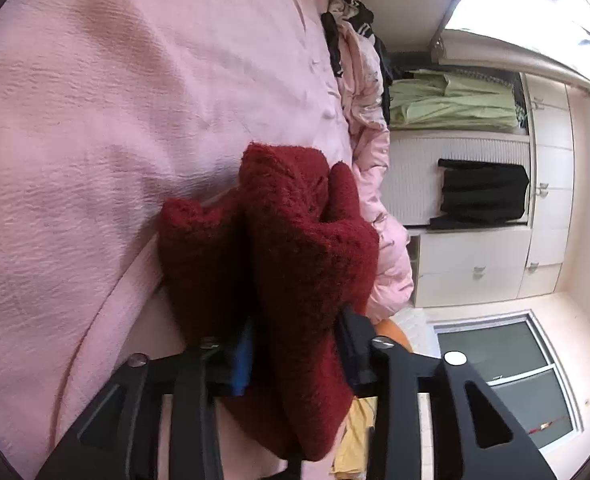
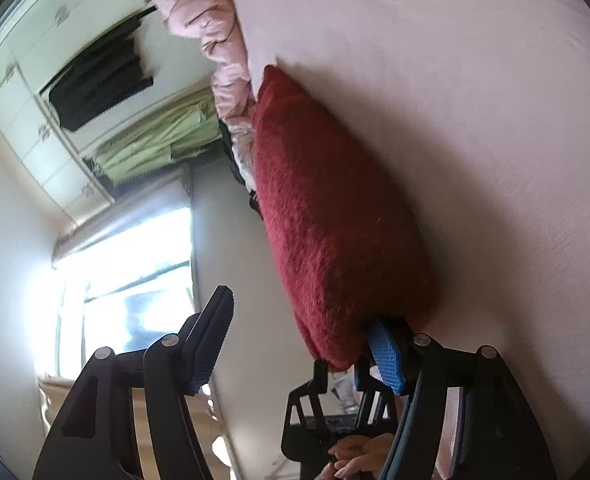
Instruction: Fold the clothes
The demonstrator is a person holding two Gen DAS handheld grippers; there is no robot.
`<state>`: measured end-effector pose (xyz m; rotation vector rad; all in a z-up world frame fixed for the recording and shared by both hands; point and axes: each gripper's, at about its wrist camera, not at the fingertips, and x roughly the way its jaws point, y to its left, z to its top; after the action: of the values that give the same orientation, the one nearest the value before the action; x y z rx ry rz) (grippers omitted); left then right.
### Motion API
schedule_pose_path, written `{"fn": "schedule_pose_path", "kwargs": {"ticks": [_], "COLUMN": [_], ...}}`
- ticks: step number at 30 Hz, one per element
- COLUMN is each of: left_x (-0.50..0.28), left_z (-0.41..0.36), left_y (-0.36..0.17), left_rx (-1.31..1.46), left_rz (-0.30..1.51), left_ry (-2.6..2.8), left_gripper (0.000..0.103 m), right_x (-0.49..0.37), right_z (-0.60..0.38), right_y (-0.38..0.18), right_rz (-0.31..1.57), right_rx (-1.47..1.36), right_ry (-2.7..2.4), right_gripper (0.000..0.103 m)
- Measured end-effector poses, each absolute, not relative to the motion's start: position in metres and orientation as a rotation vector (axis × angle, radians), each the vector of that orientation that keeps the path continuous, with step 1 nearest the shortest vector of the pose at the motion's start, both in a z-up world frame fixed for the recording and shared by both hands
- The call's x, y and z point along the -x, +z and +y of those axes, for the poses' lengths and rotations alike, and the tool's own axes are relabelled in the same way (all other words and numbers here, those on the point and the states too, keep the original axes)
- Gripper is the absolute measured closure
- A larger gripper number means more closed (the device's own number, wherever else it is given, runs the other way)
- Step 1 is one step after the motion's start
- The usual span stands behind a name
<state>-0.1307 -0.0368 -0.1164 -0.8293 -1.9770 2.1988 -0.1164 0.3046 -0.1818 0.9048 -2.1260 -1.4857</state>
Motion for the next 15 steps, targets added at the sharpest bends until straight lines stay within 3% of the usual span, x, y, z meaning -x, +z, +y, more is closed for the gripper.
{"fn": "schedule_pose_path", "kwargs": {"ticks": [2,3,4,8,9,10,11,12,13,15], "left_x": [0.132,0.134,0.134,0.134,0.135,0.137,0.140,0.142,0.144,0.146], "left_z": [-0.037,-0.036,-0.036,-0.034,-0.032,-0.028,-0.024,-0.020,-0.016,-0.012], "left_y": [-0.120,-0.120,-0.119,-0.115,-0.117,-0.123,-0.126,-0.125,-0.121,-0.113], "left_rx": [0.838,0.837,0.849,0.827,0.827,0.835,0.841,0.845,0.858,0.864], "left_rz": [-1.974,-1.964,-1.941,-1.906,-1.927,-1.961,-1.972,-1.962,-1.920,-1.855], "left_ry": [2.195,2.204,2.231,2.239,2.198,2.107,2.043,2.018,2.042,2.096], "left_gripper": [0.064,0.074,0.090,0.087,0.075,0.051,0.042,0.037,0.036,0.033], "right_x": [0.120,0.119,0.116,0.113,0.112,0.115,0.116,0.116,0.119,0.125], "right_z": [0.306,0.308,0.311,0.315,0.316,0.313,0.310,0.306,0.301,0.295], "right_y": [-0.189,-0.189,-0.188,-0.184,-0.186,-0.188,-0.190,-0.192,-0.190,-0.179], "right_rz": [-2.158,-2.144,-2.112,-2.075,-2.085,-2.111,-2.138,-2.159,-2.156,-2.076], "right_rx": [-0.924,-0.955,-0.998,-1.007,-1.002,-0.992,-0.967,-0.931,-0.903,-0.921], "right_ry": [-1.478,-1.519,-1.580,-1.640,-1.621,-1.577,-1.526,-1.462,-1.421,-1.441], "right_gripper": [0.045,0.071,0.082,0.082,0.077,0.063,0.054,0.036,0.029,0.028]}}
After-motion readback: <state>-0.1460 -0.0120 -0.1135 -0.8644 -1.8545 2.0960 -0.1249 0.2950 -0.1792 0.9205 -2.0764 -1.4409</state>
